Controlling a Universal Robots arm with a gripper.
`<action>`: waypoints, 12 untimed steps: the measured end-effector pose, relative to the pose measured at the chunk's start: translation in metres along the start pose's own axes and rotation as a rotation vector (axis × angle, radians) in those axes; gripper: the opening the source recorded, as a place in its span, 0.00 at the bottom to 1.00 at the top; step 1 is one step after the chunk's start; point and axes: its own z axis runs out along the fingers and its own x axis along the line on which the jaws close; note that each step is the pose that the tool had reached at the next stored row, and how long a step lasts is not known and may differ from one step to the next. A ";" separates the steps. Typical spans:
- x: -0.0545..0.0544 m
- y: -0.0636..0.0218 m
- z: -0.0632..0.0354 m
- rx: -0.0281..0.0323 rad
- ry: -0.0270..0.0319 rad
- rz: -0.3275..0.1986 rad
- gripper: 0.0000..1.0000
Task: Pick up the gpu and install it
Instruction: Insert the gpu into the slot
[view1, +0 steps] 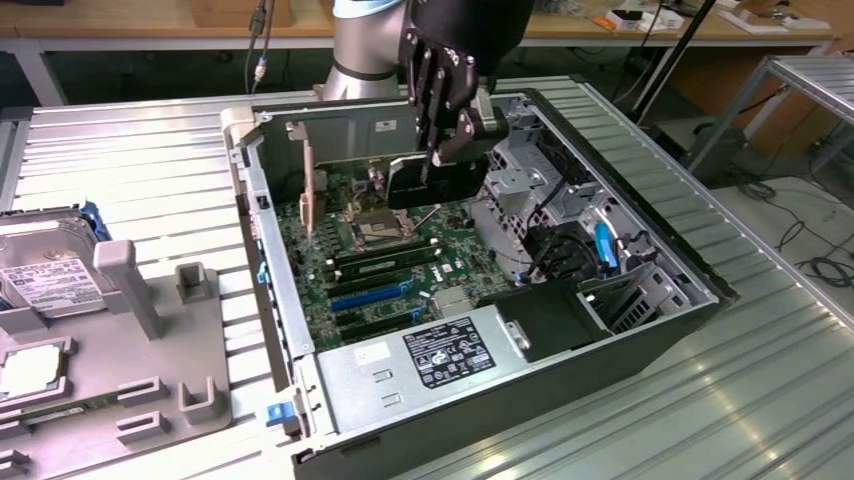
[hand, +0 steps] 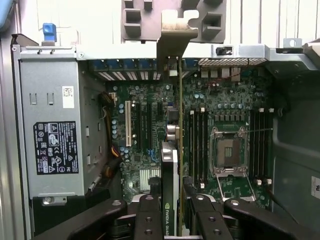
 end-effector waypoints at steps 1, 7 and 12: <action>0.000 0.0000 0.0000 0.0001 0.0001 0.003 0.27; 0.000 0.0000 0.0041 0.0002 0.0000 0.004 0.27; 0.000 0.0000 0.0077 0.0003 0.0000 0.005 0.27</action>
